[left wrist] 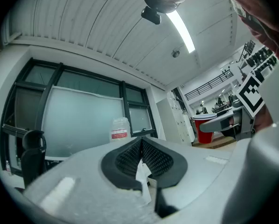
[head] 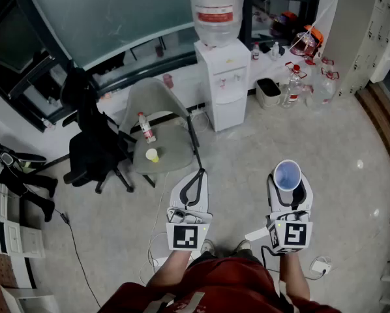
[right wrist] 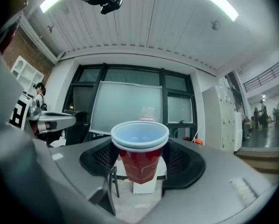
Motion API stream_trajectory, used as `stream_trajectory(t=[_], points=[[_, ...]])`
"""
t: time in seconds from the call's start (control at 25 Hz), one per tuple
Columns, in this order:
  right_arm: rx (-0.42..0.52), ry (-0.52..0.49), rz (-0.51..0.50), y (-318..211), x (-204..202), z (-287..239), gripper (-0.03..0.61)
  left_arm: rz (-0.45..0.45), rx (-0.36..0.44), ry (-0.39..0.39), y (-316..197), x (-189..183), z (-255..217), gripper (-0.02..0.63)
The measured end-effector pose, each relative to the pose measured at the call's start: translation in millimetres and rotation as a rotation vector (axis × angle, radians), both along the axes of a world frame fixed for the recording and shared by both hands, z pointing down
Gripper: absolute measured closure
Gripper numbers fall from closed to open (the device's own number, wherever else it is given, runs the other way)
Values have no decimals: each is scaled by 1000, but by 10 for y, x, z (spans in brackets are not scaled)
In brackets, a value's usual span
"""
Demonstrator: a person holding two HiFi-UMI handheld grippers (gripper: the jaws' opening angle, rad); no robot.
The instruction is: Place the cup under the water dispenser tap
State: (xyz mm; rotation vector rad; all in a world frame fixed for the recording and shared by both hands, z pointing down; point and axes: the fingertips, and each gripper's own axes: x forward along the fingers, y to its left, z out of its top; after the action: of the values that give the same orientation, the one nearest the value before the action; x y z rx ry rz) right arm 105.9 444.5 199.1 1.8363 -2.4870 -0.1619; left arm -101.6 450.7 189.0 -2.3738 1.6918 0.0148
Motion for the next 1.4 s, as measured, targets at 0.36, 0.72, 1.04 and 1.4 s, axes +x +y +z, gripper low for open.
stream_trajectory(t=[0.36,0.72,1.04,1.4], points=[[15,37,14,252,-687,-8,288,10,14,65,206,-674,-36,615],[15,38,57,333,-980,84,284,31,11,66,242,-973,62,615],[-8,35,67,146,-958,238,284,30,1,55,77,-985,154,615],[-28,19,65,-463,-769,368,284,11,-29,40,-458,-840,301,615]])
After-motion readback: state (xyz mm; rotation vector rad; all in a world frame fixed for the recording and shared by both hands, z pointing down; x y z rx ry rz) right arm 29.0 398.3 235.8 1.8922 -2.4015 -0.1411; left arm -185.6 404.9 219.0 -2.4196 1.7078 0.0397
